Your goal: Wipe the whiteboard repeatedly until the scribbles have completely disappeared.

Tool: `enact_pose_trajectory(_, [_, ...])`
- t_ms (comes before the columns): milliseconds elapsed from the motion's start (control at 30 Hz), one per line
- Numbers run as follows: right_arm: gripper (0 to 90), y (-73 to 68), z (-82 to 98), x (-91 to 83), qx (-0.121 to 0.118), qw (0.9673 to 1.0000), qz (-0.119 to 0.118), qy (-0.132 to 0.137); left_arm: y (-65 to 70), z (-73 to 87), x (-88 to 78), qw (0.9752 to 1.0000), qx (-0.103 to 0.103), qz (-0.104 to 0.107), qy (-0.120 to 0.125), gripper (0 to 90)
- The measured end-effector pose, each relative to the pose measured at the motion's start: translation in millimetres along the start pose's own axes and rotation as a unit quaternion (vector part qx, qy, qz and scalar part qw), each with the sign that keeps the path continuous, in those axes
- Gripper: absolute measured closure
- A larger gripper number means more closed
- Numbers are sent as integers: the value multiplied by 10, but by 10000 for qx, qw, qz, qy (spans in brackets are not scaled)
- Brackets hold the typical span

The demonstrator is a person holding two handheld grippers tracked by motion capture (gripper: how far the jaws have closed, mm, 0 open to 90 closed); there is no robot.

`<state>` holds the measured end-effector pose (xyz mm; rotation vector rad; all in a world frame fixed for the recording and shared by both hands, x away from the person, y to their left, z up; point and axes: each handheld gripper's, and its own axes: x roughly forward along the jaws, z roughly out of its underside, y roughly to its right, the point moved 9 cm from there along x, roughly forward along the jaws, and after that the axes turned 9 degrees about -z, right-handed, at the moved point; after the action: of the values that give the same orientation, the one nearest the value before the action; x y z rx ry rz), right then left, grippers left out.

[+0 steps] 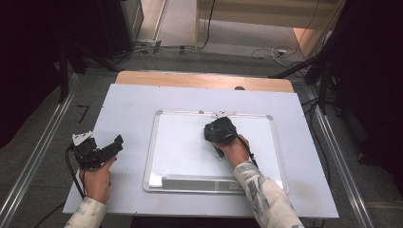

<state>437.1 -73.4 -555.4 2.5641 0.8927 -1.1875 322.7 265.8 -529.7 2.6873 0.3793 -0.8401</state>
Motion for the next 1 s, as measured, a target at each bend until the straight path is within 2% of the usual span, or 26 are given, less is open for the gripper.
enact_pose_trajectory(167, [383,-148,-18,39,-119,9999,-99,-42,-2,-2,-3,10000,-2,12,6,53])
enact_pose_trajectory(200, [383,-214,-26,55,-164,9998,-142,-53,-5,-2,-4,10000,-1,12,7,53])
enact_pose_trajectory(233, [383,-214,-26,55,-164,9998,-142,-53,-6,-2,-6,10000,-7,11,1,53])
enact_pose_trajectory(267, [383,-288,-27,69,-240,9995,-194,-71,-7,-3,-6,10000,-18,12,8,54])
enact_pose_trajectory(467, [383,-403,-22,82,-359,9988,-316,-99,-6,-4,-6,10000,-17,15,9,54])
enact_pose_trajectory(533, [382,-402,-21,81,-358,9988,-326,-102,-6,-4,-6,10000,-16,21,8,54])
enact_pose_trajectory(700, [383,-377,-18,72,-346,9988,-324,-130,-14,-5,-8,10000,-19,11,15,54])
enact_pose_trajectory(733, [383,-302,-6,49,-254,9993,-252,-131,-19,-3,-8,10000,-23,6,11,53])
enact_pose_trajectory(800, [383,-269,0,38,-209,9994,-227,-125,-24,-3,-6,10000,-25,11,11,53])
enact_pose_trajectory(833, [383,-155,23,2,-120,9997,-155,-116,-27,-2,-6,10000,-25,8,10,53])
enact_pose_trajectory(1000, [383,13,58,-55,-1,9999,-38,-110,-16,-3,-9,10000,-6,8,16,53])
